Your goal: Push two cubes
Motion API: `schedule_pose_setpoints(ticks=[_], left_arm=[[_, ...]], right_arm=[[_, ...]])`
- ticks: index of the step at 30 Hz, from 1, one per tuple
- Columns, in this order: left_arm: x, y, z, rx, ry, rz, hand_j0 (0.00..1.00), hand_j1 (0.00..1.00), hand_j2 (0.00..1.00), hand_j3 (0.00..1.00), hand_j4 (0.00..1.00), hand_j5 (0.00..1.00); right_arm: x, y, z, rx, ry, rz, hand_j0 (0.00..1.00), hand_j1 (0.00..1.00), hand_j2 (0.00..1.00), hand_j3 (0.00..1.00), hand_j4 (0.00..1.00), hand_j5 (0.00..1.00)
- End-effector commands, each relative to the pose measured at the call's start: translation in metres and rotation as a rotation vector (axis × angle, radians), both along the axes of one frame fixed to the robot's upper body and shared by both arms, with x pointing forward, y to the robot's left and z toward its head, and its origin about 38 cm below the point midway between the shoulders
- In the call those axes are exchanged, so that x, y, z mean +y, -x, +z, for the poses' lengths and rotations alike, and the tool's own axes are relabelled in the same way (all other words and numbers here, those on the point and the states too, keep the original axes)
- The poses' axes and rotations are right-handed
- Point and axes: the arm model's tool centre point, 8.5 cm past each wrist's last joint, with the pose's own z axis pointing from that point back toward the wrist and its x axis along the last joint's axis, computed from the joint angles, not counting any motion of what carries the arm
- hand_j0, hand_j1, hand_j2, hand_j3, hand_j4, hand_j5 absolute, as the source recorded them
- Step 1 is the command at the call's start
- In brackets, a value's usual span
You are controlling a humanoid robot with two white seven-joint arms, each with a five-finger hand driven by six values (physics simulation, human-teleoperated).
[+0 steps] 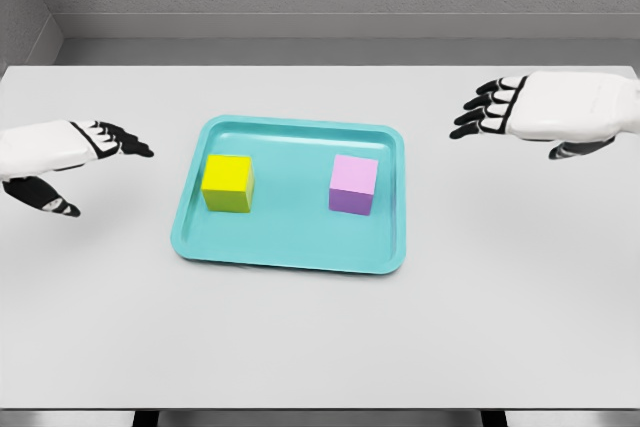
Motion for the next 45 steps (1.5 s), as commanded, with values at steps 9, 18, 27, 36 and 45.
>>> schedule_pose_setpoints(ticks=[9, 18, 27, 36, 45], left_arm=[[-0.027, -0.044, -0.04, 0.057, -0.019, 0.008, 0.17, 0.17, 0.17, 0.17, 0.17, 0.17], [-0.056, -0.048, -0.053, 0.072, -0.033, -0.057, 0.1, 0.1, 0.1, 0.1, 0.1, 0.1], [-0.055, -0.067, -0.067, 0.105, -0.006, -0.001, 0.12, 0.12, 0.12, 0.12, 0.12, 0.12], [-0.081, -0.084, -0.073, 0.114, 0.056, -0.006, 0.12, 0.12, 0.12, 0.12, 0.12, 0.12], [-0.087, -0.085, -0.075, 0.117, 0.065, -0.015, 0.12, 0.12, 0.12, 0.12, 0.12, 0.12]], right_arm=[[-0.003, 0.005, -0.019, 0.064, 0.024, -0.003, 0.13, 0.13, 0.13, 0.13, 0.13, 0.13], [0.055, 0.001, -0.076, 0.164, 0.026, 0.126, 0.2, 0.2, 0.2, 0.2, 0.2, 0.2], [0.074, -0.029, -0.105, 0.194, 0.052, 0.102, 0.21, 0.21, 0.21, 0.21, 0.21, 0.21], [0.086, -0.05, -0.12, 0.226, 0.061, 0.079, 0.21, 0.21, 0.21, 0.21, 0.21, 0.21], [0.102, -0.057, -0.13, 0.232, 0.088, 0.095, 0.21, 0.21, 0.21, 0.21, 0.21, 0.21]])
